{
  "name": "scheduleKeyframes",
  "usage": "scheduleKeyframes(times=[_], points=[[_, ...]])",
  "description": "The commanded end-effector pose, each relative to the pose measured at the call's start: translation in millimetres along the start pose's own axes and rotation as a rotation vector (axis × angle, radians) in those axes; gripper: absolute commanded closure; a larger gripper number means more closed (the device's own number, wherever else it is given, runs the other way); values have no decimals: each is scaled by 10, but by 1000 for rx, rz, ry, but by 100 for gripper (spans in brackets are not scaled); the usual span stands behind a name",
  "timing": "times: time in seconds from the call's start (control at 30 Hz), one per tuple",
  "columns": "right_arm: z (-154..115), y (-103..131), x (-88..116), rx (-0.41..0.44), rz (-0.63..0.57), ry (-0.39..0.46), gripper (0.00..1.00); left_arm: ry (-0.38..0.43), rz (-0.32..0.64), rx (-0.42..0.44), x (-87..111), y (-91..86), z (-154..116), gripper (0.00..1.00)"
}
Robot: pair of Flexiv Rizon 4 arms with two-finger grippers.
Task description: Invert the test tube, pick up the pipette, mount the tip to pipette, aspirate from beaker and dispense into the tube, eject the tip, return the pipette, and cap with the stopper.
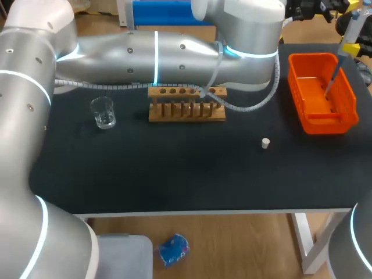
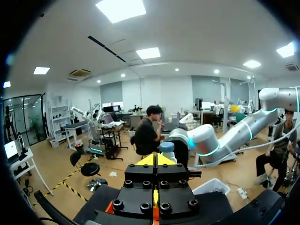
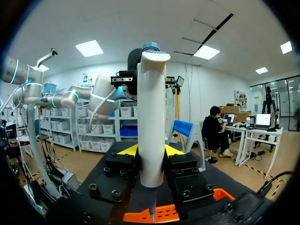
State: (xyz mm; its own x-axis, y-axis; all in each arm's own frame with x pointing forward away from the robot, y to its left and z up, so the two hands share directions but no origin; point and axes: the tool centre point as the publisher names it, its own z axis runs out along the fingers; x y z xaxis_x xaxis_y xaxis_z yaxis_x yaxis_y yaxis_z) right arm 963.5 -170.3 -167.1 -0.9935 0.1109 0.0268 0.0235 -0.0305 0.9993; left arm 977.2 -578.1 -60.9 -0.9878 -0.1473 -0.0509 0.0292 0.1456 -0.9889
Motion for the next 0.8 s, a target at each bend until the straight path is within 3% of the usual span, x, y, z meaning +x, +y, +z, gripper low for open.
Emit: scheduleKeyframes(times=[0.03,0.8], points=[[-15,2,-16,1,1,7,100,-28,1,419,75,23,15,100],[-15,2,-16,1,1,7,100,-45,-49,439,88,216,73,100]])
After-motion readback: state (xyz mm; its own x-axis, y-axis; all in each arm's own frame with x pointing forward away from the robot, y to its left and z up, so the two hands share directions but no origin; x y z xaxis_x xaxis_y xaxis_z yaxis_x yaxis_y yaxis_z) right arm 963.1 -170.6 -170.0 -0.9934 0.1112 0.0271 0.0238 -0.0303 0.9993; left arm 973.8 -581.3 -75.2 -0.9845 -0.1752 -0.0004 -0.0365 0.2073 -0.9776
